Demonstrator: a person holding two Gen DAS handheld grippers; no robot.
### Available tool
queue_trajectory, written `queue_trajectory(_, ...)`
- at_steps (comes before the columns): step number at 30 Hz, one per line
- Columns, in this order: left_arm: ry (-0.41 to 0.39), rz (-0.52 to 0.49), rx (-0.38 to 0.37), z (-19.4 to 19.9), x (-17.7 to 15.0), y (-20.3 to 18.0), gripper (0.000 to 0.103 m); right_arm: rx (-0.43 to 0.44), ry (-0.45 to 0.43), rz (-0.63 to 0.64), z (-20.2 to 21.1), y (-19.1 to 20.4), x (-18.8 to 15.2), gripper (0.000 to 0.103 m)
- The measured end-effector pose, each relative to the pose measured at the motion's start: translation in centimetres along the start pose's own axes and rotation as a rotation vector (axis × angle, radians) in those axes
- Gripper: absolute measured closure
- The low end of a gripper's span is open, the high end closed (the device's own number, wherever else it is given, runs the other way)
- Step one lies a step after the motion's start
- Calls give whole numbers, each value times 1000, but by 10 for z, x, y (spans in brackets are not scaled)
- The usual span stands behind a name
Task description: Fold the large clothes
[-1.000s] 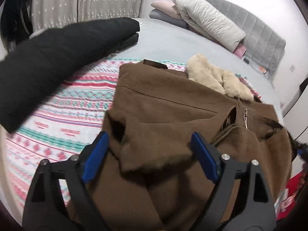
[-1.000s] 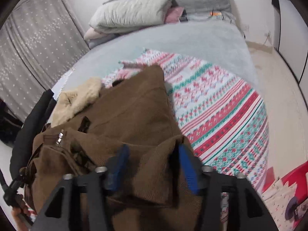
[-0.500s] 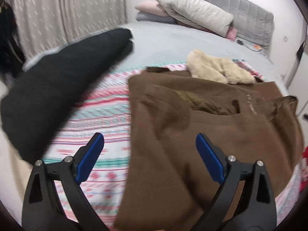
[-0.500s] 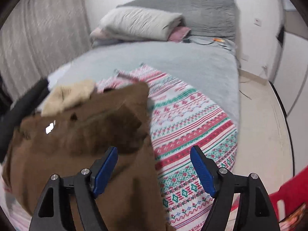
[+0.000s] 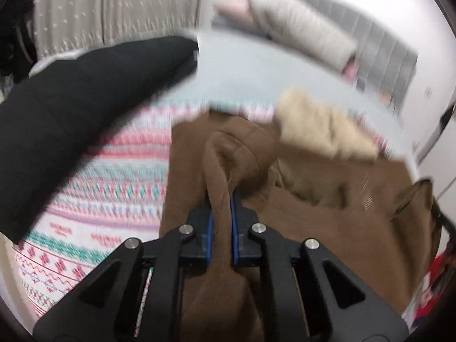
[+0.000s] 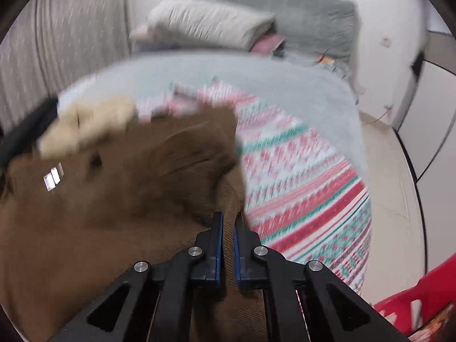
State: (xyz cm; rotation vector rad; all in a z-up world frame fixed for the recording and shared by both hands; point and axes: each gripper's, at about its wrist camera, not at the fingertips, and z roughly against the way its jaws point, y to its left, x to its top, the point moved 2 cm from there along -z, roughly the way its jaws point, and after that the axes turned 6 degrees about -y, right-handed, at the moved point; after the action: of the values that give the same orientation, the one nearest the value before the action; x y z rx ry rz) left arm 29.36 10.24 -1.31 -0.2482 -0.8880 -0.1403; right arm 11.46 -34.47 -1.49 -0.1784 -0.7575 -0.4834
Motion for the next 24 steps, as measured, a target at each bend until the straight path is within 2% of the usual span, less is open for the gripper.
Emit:
queue_trajectory(2, -106, 42, -19, 22, 19, 1, 93, 1, -116, -63, 26, -9, 14, 98)
queue_trajectory(4, -173, 65, -25, 31, 34, -1, 93, -9, -190, -98, 41, -15, 22, 98)
queue_trajectory(5, -200, 64, -13, 30, 41, -2, 93, -19, -233, -112, 47, -18, 26, 98)
queue_trajectory(7, -206, 37, 41, 10, 53, -1, 93, -50, -273, -117, 45, -19, 29, 99)
queue_trajectory(9, -164, 31, 85, -24, 56, 4, 92, -86, -238, -116, 21, -21, 28, 98)
queue_trajectory(12, -42, 11, 145, -86, 45, 9, 90, -109, -85, -121, -27, -29, 9, 97)
queue_trajectory(13, 13, -18, 186, -107, 36, 9, 90, -117, -36, -117, -39, -31, 3, 96)
queue_trajectory(14, 52, -37, 214, -121, 29, 8, 87, -112, 6, -118, -49, -33, -2, 94)
queue_trajectory(16, 85, -50, 225, -127, 21, 8, 79, -90, 21, -122, -50, -34, -2, 91)
queue_trajectory(17, 82, -45, 223, -123, 20, 9, 69, -78, 19, -124, -47, -35, -1, 85)
queue_trajectory(18, 80, -40, 220, -119, 21, 10, 50, -53, 18, -128, -44, -36, 1, 77)
queue_trajectory(19, 86, -33, 209, -113, 23, 12, 39, -26, 22, -137, -41, -37, 4, 69)
queue_trajectory(20, 90, -21, 175, -104, 25, 14, 28, 0, 28, -151, -40, -37, 5, 51)
queue_trajectory(21, 90, -16, 150, -98, 25, 17, 27, 43, 35, -179, -39, -37, 6, 41)
queue_trajectory(24, 126, -4, 78, -72, 24, 24, 24, 151, 60, -251, -33, -37, 8, 39)
